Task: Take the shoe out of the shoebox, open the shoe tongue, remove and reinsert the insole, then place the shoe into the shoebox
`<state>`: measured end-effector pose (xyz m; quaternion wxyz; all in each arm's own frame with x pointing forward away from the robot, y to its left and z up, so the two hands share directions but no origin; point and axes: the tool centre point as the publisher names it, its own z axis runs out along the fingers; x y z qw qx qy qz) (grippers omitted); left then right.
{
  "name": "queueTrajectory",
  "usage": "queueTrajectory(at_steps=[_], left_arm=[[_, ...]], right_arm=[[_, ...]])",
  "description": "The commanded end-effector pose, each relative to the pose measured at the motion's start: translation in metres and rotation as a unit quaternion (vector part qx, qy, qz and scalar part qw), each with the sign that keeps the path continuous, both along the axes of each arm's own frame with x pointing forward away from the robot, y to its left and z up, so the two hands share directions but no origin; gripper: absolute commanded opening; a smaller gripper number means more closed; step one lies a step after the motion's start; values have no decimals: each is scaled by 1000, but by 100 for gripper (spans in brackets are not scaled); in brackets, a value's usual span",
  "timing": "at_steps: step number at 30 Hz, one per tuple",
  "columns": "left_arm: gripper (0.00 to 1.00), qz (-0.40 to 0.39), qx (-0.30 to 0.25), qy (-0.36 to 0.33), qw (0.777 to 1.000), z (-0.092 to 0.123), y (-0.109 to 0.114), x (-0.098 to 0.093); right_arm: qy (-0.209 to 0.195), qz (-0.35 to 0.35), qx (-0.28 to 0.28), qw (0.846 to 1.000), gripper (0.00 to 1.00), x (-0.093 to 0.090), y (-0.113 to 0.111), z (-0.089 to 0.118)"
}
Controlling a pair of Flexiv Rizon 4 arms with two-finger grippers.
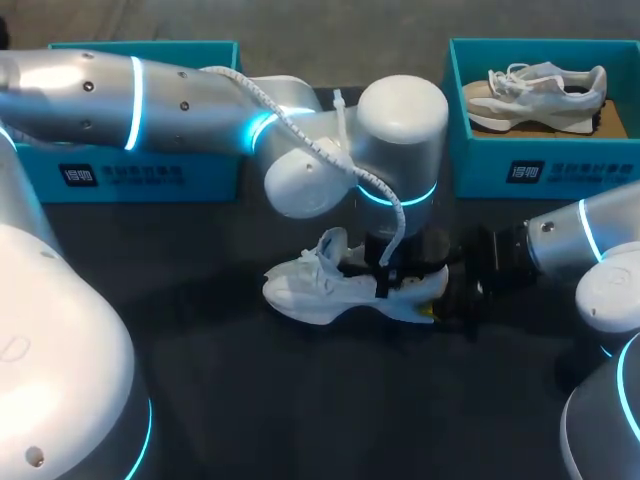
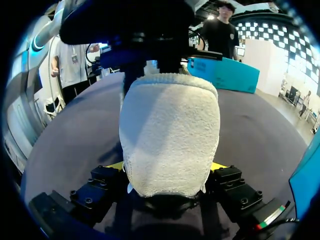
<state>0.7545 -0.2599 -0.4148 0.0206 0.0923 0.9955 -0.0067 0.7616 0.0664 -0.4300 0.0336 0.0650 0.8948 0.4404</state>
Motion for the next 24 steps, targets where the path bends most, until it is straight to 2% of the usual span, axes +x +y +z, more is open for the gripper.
queueTrajectory(at_steps=[1,5,10,17,24], left_arm=[[0,2,2,3,1000,-34,0,4],[0,6,-7,6,1000,-28,3,6],[0,8,-26,25,999,-10,7,6],[0,0,-37,71,997,11,10,1],[0,-4,-44,94,995,23,12,-4]], right_arm=[[1,-1,-3,1000,0,0,3,-5],[1,-1,-3,1000,0,0,3,-5],[1,-1,-3,1000,0,0,3,-5],[1,-1,-3,1000,0,0,3,-5],[1,-1,-3,1000,0,0,3,-5]])
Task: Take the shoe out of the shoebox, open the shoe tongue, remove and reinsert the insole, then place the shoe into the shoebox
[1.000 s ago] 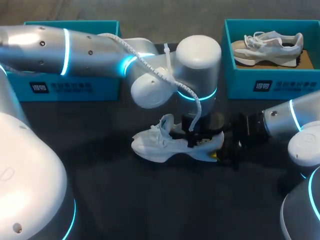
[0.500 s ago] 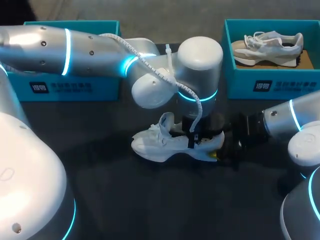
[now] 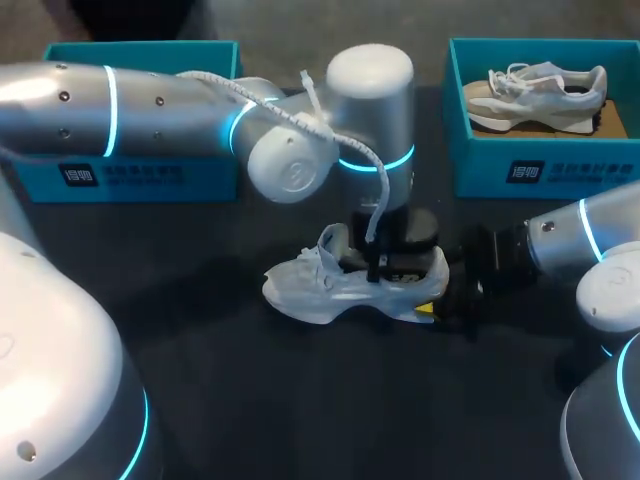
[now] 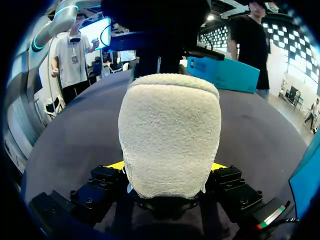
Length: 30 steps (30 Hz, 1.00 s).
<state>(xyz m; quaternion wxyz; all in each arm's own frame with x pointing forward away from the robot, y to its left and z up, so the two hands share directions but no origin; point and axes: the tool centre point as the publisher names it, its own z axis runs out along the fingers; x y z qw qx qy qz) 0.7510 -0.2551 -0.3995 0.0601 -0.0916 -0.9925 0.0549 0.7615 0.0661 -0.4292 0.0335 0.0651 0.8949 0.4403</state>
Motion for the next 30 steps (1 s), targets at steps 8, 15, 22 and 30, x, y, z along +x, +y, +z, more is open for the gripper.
queueTrajectory(at_steps=[8,15,22,30], left_arm=[[0,10,-17,39,999,17,13,-4],[0,21,-32,56,998,26,18,-4],[0,30,-48,75,996,29,22,-1],[0,45,-62,105,991,26,22,8]], right_arm=[[1,-1,-3,1000,0,0,3,-6],[1,-1,-3,1000,0,0,3,-6],[1,-1,-3,1000,0,0,3,-6],[1,-1,-3,1000,0,0,3,-6]])
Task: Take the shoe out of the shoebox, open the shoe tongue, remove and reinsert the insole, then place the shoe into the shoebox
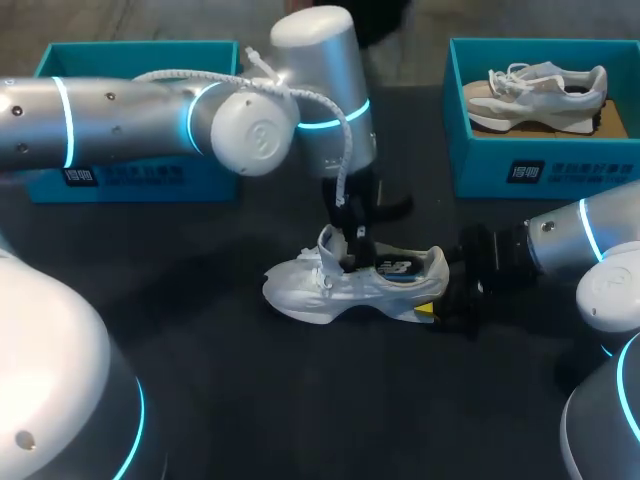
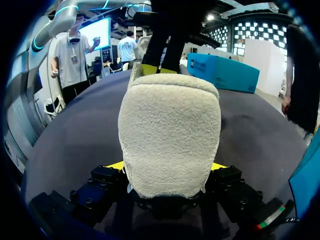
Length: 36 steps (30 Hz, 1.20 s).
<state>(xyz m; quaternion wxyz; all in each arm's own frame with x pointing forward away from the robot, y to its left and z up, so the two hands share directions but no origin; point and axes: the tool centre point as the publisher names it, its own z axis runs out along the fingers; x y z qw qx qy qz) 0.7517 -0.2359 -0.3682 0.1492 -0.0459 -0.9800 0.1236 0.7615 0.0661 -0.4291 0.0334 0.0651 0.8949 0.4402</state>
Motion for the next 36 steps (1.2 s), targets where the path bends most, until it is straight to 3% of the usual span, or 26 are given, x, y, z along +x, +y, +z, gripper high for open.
queueTrajectory(at_steps=[1,20,36], left_arm=[[0,3,-7,12,1000,-6,2,8],[0,-50,-64,24,996,19,-9,-10],[0,-56,-104,19,993,34,-12,-14]], right_arm=[[1,-1,-3,1000,0,0,3,-6],[1,-1,-3,1000,0,0,3,-6],[1,-1,-3,1000,0,0,3,-6]])
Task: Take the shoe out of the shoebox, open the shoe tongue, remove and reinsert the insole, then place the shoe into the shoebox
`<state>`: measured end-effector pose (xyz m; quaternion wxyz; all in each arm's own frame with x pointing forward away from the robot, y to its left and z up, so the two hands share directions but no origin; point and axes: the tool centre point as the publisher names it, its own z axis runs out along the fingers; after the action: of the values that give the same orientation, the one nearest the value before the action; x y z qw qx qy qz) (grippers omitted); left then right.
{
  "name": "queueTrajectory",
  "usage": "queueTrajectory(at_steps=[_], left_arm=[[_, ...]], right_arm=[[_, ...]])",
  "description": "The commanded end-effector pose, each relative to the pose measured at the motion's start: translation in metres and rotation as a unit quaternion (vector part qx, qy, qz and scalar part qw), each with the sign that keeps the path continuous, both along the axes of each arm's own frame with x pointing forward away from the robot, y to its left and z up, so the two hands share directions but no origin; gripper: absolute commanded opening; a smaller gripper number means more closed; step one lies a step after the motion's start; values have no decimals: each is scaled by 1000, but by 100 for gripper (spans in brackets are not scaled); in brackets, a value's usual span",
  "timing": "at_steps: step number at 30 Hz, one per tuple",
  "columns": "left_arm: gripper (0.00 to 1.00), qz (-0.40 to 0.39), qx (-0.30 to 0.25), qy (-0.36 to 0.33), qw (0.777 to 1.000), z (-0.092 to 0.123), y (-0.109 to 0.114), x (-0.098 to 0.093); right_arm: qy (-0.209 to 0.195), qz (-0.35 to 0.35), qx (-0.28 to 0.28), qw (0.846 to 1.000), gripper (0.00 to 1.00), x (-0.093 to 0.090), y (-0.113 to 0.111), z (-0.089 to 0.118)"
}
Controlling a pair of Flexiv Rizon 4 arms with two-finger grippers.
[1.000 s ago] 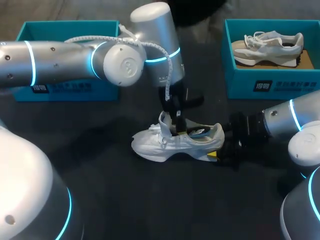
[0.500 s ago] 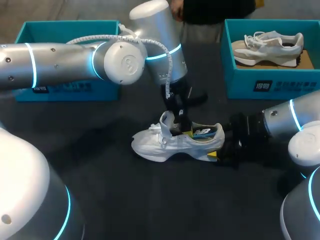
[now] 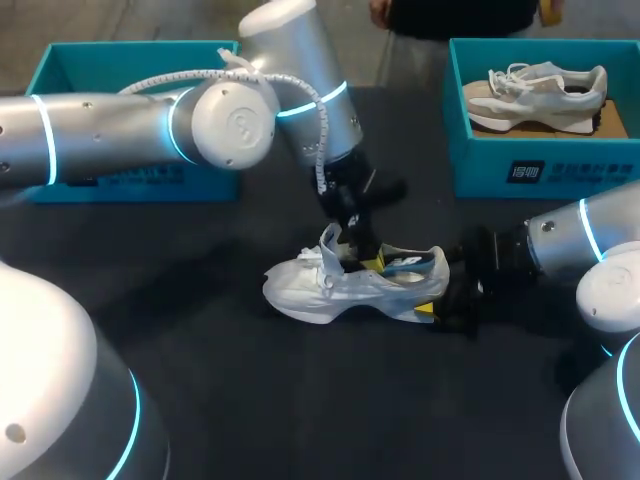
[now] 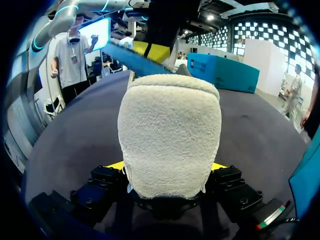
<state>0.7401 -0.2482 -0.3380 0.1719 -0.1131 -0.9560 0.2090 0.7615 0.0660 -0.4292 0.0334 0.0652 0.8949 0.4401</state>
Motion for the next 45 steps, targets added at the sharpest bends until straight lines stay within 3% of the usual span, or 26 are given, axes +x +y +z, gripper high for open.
queueTrajectory(at_steps=[1,13,14,16,24,30,32,33,39,45], left_arm=[[0,0,-11,-2,1000,6,-3,-2],[0,-7,-31,0,999,5,-16,-5],[19,-8,-33,-2,999,7,-15,-5],[43,-8,-35,-5,999,9,-14,-7],[56,8,-36,-39,999,11,-7,-9],[56,20,-35,-81,996,13,-5,-12],[55,27,-29,-102,994,13,-6,-11],[49,26,-31,-105,994,12,-6,-11],[53,17,-35,-100,994,17,-8,-11],[47,16,-32,-98,995,14,-8,-8]], right_arm=[[1,-1,-3,1000,0,0,3,-6],[1,-1,-3,1000,0,0,3,-6],[1,-1,-3,1000,0,0,3,-6],[1,-1,-3,1000,0,0,3,-6],[1,-1,-3,1000,0,0,3,-6],[1,-1,-3,1000,0,0,3,-6],[1,-1,-3,1000,0,0,3,-6],[1,-1,-3,1000,0,0,3,-6],[1,-1,-3,1000,0,0,3,-6],[1,-1,-3,1000,0,0,3,-6]])
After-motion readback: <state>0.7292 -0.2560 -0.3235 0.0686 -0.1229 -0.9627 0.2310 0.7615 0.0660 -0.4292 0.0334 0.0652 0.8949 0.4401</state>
